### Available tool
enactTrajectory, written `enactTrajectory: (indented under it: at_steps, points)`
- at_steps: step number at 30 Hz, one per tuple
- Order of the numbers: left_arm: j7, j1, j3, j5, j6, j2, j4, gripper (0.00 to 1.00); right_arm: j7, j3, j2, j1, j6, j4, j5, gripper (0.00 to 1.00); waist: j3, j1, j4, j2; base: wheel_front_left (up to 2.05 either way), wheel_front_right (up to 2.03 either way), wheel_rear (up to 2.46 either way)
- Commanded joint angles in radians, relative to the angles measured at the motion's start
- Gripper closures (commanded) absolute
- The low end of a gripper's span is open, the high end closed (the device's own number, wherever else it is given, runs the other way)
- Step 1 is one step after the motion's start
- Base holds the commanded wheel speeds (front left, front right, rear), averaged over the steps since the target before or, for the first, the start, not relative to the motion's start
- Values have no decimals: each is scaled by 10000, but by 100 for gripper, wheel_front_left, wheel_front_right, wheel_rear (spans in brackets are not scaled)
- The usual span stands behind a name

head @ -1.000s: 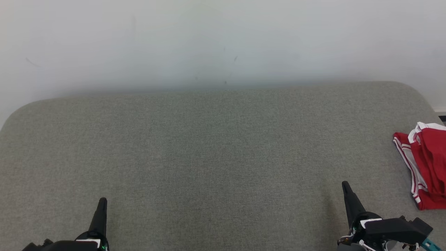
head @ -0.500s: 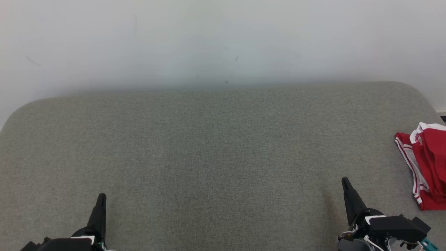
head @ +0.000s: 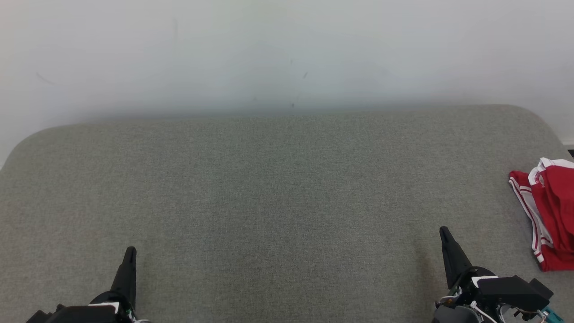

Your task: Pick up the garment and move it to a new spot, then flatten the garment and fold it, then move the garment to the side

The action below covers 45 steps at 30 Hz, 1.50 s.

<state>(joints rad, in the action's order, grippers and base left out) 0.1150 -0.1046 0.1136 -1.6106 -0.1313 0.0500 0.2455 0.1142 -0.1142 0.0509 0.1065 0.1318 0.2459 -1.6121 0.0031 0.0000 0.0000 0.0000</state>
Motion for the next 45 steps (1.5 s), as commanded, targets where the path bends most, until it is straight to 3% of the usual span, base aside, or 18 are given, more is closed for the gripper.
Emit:
enactTrajectory:
  at_steps: [1,45]
  points:
    - [20,-97,23,-44,-12,5,4,100,27,-4,-13,52,-21,-24,-16,100,0,0,0,0,0,0,0]
    - [18,-91,23,-45,-12,5,2,100,25,-2,-13,49,-21,-24,-18,100,0,0,0,0,0,0,0]
